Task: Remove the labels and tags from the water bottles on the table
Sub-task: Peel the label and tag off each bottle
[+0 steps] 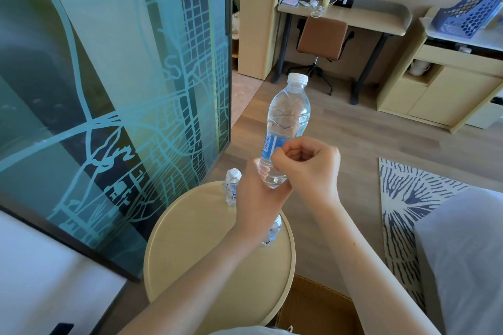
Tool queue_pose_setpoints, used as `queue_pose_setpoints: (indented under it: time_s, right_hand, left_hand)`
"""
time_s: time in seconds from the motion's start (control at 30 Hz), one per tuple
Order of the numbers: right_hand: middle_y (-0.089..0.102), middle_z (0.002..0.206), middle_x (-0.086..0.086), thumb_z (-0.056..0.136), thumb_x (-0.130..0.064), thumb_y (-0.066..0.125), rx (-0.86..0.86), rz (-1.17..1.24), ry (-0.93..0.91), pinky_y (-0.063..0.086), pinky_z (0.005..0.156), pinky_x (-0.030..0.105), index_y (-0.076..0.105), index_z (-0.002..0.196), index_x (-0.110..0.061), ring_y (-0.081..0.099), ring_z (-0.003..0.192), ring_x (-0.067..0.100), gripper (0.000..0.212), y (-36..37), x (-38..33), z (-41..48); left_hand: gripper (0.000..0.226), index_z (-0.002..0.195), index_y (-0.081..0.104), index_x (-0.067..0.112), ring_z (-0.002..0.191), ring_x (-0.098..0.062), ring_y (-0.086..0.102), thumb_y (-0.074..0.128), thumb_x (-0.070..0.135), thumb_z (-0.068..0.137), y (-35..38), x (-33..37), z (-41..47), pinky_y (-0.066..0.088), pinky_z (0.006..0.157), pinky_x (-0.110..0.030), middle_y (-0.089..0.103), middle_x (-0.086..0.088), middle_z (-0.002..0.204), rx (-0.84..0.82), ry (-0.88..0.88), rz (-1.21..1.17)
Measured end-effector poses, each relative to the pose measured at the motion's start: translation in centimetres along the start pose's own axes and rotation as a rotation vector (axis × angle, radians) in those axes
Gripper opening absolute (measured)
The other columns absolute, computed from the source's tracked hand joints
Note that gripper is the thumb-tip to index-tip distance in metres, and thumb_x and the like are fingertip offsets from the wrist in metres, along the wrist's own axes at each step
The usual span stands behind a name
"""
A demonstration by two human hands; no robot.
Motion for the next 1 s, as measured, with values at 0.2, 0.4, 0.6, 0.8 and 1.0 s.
queue_pose_setpoints:
  time_s: [0.2,0.4,0.6,0.8,1.0]
  right_hand:
    - [0.064,0.052,0.0,0.075,0.006,0.067,-0.112,0.133,0.046,0.045,0.049,0.014,0.069,0.061,-0.011,0.058,0.047,0.005,0.022,-0.6,-0.2,0.1]
    - [0.058,0.06,-0.011,0.079,0.003,0.069,-0.096,0.016,-0.07,0.044,0.056,0.017,0.063,0.067,-0.017,0.051,0.057,0.004,0.023,-0.7,-0.2,-0.4]
    - [0.063,0.072,-0.007,0.081,0.002,0.071,-0.046,-0.088,-0.203,0.046,0.062,0.015,0.062,0.083,-0.013,0.058,0.065,0.006,0.017,-0.2,-0.4,-1.2]
    - [0.064,0.076,-0.01,0.087,0.004,0.066,-0.087,-0.1,-0.321,0.046,0.071,0.008,0.06,0.109,-0.022,0.062,0.071,0.009,0.034,-0.2,0.0,-1.5]
    - [0.062,0.091,-0.005,0.091,0.006,0.06,-0.187,-0.176,-0.441,0.046,0.074,0.012,0.075,0.1,-0.005,0.06,0.081,0.004,0.021,-0.7,0.4,-1.0]
  left_hand:
    - [0.035,0.1,0.061,0.02,0.077,0.003,0.066,0.084,0.03,0.076,-0.2,0.1,-0.2,0.047,0.059,-0.01,0.07,0.011,0.088,0.016,-0.078,-0.025]
    - [0.035,0.098,0.059,0.019,0.073,0.003,0.066,0.085,0.028,0.075,-0.8,0.3,-0.3,0.047,0.059,-0.009,0.07,0.007,0.081,0.027,-0.06,-0.048]
    - [0.037,0.101,0.059,0.017,0.082,-0.004,0.068,0.082,0.026,0.075,-0.8,0.0,-0.3,0.052,0.067,-0.019,0.071,0.003,0.089,0.012,-0.05,-0.032]
    - [0.037,0.101,0.058,0.017,0.08,-0.002,0.066,0.083,0.028,0.074,-1.0,-0.2,-0.3,0.047,0.063,-0.012,0.07,0.004,0.087,0.018,-0.038,-0.012]
    - [0.038,0.098,0.058,0.025,0.077,0.001,0.066,0.083,0.038,0.073,-1.2,-0.2,-0.3,0.048,0.062,-0.012,0.07,0.009,0.083,0.033,-0.053,-0.001]
Point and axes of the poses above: each hand's wrist, its own z-axis towards the middle knuckle, its own y-axis out of the palm, x = y × z, the point moved 2 cm from there along z, towards the middle knuckle
